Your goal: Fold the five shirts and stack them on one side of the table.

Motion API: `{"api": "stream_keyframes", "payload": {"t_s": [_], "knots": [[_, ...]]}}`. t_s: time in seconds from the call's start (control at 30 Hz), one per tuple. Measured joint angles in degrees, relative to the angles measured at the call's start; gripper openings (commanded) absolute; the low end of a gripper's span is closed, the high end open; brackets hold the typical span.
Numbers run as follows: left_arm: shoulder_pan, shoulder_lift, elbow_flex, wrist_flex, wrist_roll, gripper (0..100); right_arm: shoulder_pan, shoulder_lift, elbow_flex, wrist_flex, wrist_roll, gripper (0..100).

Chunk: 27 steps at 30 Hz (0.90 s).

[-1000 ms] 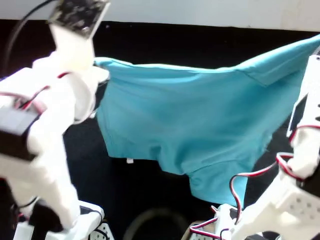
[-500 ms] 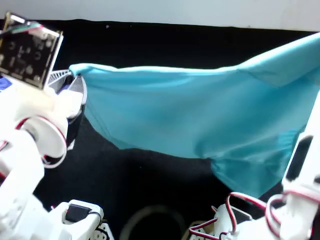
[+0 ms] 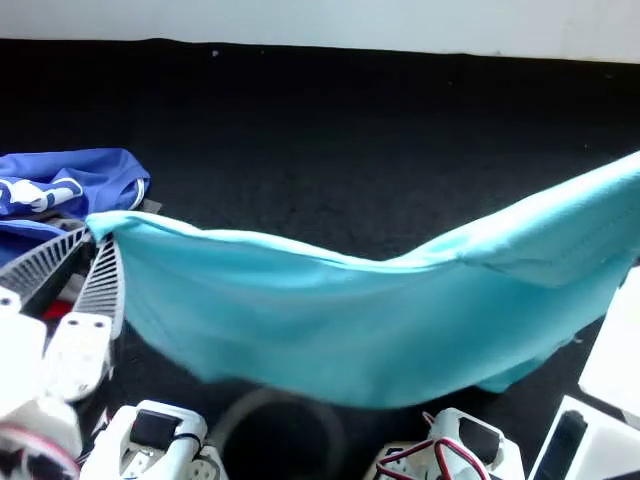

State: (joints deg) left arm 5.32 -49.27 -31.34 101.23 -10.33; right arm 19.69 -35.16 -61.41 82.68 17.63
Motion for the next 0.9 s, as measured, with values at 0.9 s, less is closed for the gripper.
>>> {"api": "stream_keyframes", "payload": {"t_s": [0.9], "knots": [[-7.03,35.25,13.19,-26.02,0.09,1,-7.12,27.87,28.22,-25.32,-0.09,0.5]]}}
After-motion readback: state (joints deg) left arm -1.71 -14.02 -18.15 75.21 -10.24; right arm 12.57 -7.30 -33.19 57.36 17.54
